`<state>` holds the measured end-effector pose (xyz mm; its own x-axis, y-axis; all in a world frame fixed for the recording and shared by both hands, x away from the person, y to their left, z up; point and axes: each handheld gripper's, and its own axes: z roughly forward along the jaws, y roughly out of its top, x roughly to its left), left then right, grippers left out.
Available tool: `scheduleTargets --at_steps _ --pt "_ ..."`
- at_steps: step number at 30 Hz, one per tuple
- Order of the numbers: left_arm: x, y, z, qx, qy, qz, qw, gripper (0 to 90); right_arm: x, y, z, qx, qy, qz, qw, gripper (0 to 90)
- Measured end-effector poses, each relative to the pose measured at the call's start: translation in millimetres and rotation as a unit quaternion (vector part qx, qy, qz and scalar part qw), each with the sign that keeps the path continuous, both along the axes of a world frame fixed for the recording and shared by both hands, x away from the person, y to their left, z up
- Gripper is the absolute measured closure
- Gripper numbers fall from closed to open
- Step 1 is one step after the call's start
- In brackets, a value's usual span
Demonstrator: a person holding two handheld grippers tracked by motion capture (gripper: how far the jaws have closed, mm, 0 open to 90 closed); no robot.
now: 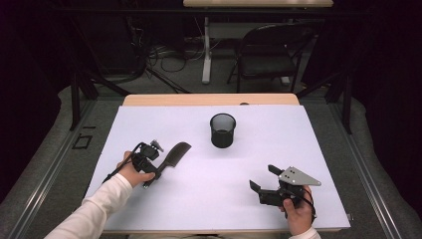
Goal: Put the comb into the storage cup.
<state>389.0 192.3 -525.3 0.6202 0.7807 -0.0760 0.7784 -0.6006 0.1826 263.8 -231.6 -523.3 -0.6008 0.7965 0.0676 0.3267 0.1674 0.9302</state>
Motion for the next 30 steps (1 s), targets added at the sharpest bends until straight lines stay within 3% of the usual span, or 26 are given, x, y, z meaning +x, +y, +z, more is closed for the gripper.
scheduleTargets --at_steps 30 --pt "-0.3 0.5 0.3 -0.002 0.002 0.024 0.9997 72.2 0.3 -0.2 -0.1 0.001 0.001 -0.001 1.0000 13.8"
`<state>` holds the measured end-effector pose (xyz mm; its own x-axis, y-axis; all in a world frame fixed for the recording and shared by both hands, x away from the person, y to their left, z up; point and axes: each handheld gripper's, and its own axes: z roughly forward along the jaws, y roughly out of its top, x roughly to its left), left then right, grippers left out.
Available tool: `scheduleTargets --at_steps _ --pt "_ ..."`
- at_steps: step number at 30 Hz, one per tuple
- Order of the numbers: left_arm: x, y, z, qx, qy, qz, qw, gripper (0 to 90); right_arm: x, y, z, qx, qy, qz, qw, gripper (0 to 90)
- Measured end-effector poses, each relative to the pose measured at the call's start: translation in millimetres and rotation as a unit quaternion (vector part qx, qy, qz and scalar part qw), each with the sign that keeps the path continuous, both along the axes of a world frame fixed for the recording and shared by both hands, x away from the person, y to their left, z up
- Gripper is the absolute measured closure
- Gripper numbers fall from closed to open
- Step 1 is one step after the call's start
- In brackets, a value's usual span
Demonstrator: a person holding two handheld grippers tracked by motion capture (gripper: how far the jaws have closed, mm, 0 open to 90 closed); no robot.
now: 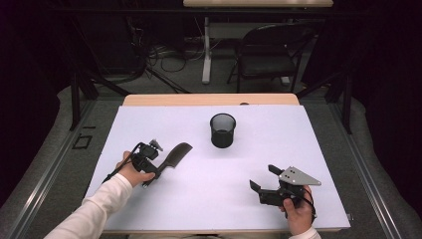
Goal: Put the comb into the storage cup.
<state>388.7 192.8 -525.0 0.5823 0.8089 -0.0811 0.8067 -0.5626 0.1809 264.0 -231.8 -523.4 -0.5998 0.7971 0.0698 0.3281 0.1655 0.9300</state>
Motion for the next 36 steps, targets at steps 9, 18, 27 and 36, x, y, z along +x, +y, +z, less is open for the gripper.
scheduleTargets --at_steps 9,18,27,36 --pt "0.6 1.3 0.1 -0.006 0.005 0.006 0.9999 72.3 0.1 -0.3 0.0 -0.001 0.000 0.000 1.0000 13.8" --pt "0.5 2.3 0.2 -0.015 0.012 0.013 0.9997 72.3 0.0 -0.1 0.0 -0.001 0.001 0.001 1.0000 13.8" --pt "1.1 3.1 1.0 -0.018 0.014 0.015 0.9996 72.4 0.2 -0.2 -0.2 -0.002 0.000 0.000 1.0000 13.8" --pt "1.0 4.5 2.9 -0.021 0.012 0.018 0.9996 72.4 0.2 0.0 -0.3 -0.001 0.001 0.001 1.0000 13.8"
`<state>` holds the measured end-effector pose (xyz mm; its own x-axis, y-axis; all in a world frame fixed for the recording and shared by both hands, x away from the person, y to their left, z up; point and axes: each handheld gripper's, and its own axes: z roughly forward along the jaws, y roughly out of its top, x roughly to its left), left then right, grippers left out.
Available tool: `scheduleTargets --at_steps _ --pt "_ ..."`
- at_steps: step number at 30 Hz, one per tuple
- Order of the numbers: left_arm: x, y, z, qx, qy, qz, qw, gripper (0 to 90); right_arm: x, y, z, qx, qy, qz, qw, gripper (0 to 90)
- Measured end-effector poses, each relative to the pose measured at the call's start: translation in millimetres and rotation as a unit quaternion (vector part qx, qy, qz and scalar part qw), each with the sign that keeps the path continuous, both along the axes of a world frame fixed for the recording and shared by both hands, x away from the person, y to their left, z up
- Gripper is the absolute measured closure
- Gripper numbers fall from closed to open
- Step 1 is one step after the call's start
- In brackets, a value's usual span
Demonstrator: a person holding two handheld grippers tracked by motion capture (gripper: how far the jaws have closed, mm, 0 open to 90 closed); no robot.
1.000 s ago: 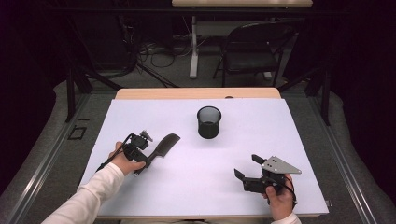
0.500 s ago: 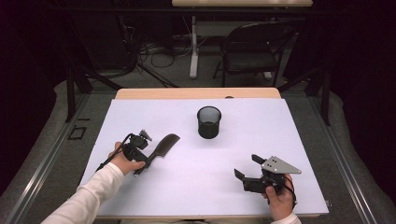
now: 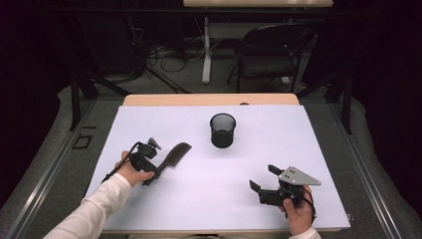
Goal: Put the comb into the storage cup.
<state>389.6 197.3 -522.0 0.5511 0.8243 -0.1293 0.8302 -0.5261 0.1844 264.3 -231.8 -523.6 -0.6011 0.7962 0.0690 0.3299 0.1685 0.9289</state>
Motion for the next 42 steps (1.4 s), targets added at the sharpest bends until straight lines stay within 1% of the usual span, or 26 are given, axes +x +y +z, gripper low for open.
scheduleTargets --at_steps 6,13,18,26,29,33,37,41,42 --pt "0.4 1.3 1.7 -0.002 -0.002 0.001 1.0000 72.4 0.2 0.0 -0.1 0.001 0.001 -0.001 1.0000 13.9" --pt "0.9 3.1 6.1 -0.009 -0.007 0.005 0.9999 72.4 0.5 0.1 -0.3 0.002 0.001 -0.001 1.0000 13.8" --pt "1.3 4.8 10.2 -0.016 -0.015 0.011 0.9997 72.4 0.6 0.0 -0.4 0.002 0.001 -0.002 1.0000 13.8" --pt "2.0 3.9 14.4 -0.022 -0.026 0.015 0.9993 72.4 0.9 0.3 -0.7 0.002 0.000 -0.001 1.0000 13.9" --pt "2.3 3.1 17.2 -0.022 -0.036 0.015 0.9990 72.4 1.0 0.1 -0.7 0.002 0.001 -0.001 1.0000 13.8" --pt "2.1 1.6 22.7 -0.029 -0.052 0.016 0.9981 72.4 0.9 0.1 -0.7 0.001 0.000 -0.001 1.0000 13.8" --pt "1.8 0.9 29.5 -0.039 -0.070 0.020 0.9966 72.4 0.9 0.0 -0.7 0.002 0.000 -0.001 1.0000 13.8" --pt "1.1 1.0 39.6 -0.045 -0.093 0.020 0.9944 72.4 0.8 -0.3 -0.5 0.000 0.001 -0.001 1.0000 13.8" --pt "1.0 1.4 41.5 -0.047 -0.096 0.019 0.9941 72.4 0.8 -0.3 -0.5 0.000 0.001 -0.001 1.0000 13.8"
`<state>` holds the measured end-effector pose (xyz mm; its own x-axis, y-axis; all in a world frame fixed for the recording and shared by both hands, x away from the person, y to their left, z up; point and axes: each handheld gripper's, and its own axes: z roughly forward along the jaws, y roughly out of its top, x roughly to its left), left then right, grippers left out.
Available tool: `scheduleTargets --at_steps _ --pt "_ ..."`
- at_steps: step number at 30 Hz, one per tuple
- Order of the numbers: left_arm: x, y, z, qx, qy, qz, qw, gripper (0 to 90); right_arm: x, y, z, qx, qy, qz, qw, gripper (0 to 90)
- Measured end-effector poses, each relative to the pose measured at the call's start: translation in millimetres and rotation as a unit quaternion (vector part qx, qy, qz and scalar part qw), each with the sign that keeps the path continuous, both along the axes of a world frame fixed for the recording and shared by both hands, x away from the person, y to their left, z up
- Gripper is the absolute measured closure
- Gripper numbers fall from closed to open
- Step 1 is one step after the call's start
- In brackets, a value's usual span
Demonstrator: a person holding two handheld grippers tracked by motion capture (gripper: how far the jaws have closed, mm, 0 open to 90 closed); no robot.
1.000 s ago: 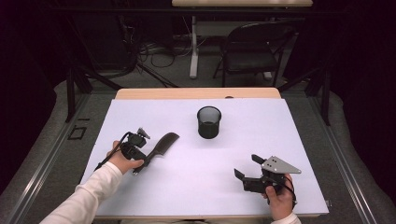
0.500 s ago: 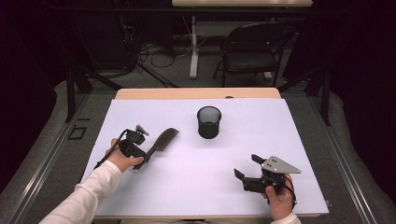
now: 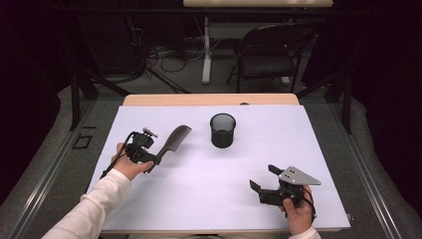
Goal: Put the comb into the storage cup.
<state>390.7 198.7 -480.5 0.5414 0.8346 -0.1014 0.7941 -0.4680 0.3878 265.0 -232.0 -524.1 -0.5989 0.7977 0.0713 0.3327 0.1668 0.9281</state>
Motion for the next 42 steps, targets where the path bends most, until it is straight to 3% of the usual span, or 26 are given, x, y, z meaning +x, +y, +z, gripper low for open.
scheduleTargets --at_steps 5,12,24,29,36,42 --pt "-2.4 -0.2 9.8 -0.003 -0.024 0.000 0.9997 72.4 0.2 0.3 -0.2 0.001 -0.001 -0.001 1.0000 13.8" --pt "-6.3 1.4 20.0 -0.024 -0.053 0.001 0.9983 72.4 0.0 -0.3 0.0 -0.001 -0.001 -0.001 1.0000 13.8" --pt "-11.8 3.2 35.9 -0.060 -0.095 0.006 0.9937 72.4 0.0 -0.2 -0.1 -0.001 -0.001 -0.002 1.0000 13.8" --pt "-13.0 4.1 44.0 -0.085 -0.111 0.010 0.9901 72.4 0.1 0.6 -0.4 0.000 -0.002 -0.003 1.0000 13.8" --pt "-16.1 -0.2 54.2 -0.098 -0.137 0.002 0.9857 72.4 0.3 0.4 -0.7 0.000 0.001 -0.004 1.0000 13.8" --pt "-16.3 -3.3 57.2 -0.116 -0.147 0.001 0.9824 72.4 0.2 0.8 -0.8 -0.001 0.003 -0.003 1.0000 13.9"
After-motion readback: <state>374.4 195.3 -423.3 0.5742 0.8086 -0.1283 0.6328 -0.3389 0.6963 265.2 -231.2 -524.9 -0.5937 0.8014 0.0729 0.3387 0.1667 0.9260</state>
